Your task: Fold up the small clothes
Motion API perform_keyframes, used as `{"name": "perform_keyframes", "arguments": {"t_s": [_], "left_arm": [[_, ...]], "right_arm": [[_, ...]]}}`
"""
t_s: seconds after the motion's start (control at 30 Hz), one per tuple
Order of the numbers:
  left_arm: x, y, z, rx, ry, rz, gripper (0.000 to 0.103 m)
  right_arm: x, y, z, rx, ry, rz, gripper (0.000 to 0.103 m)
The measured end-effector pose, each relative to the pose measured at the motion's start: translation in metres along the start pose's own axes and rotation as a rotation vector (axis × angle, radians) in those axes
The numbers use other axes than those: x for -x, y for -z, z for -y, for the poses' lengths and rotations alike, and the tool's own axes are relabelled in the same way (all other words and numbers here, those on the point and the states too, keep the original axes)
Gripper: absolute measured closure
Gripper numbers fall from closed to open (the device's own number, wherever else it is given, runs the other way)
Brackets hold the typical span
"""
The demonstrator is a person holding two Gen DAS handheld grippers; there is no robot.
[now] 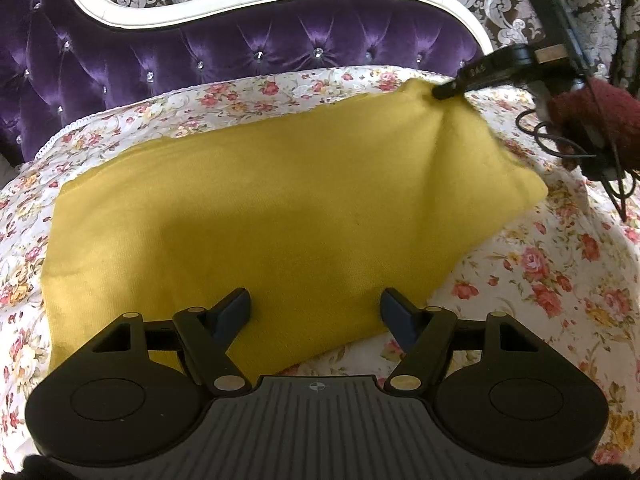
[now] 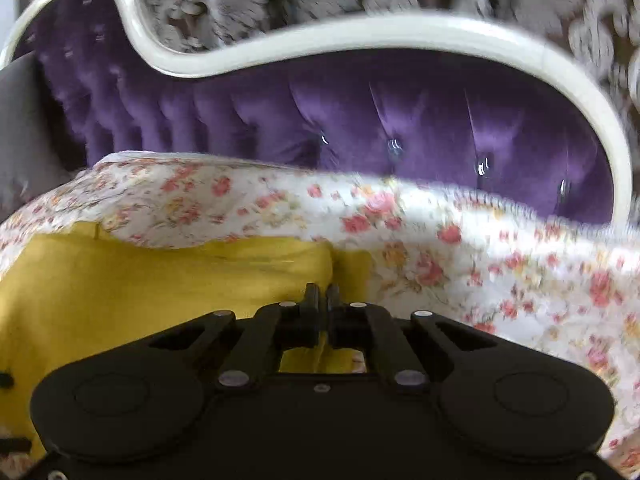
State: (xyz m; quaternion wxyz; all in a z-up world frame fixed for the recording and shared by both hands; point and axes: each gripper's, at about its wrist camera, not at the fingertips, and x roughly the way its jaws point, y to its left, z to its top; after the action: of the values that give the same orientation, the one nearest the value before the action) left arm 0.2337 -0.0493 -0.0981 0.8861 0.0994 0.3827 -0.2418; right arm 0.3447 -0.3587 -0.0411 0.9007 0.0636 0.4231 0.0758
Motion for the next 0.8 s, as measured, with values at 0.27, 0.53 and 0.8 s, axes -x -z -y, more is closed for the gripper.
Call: {"name": "perform_keyframes", "arguments": {"t_s": [0.27,0.53,0.8], "left_arm": [[0.020,-0.039,-0.021,0.130,0.060,0.059,0.033],[-0.062,-0.100,-0.035,0.178,-0.064,-0.004,0.032],[-0.117,-0.128,-0.037,0.160,-0.186,-0.032,0.023]], "right_arm": [[0.027,0.029,0.019,-0.156,-0.100,0.065,0.039],[0.048,0.051,0.021,-0.192,-0.127,0.065,0.031],[0.050,0.069,0.033,-0.248,-0.207,0.028,0.015]]}}
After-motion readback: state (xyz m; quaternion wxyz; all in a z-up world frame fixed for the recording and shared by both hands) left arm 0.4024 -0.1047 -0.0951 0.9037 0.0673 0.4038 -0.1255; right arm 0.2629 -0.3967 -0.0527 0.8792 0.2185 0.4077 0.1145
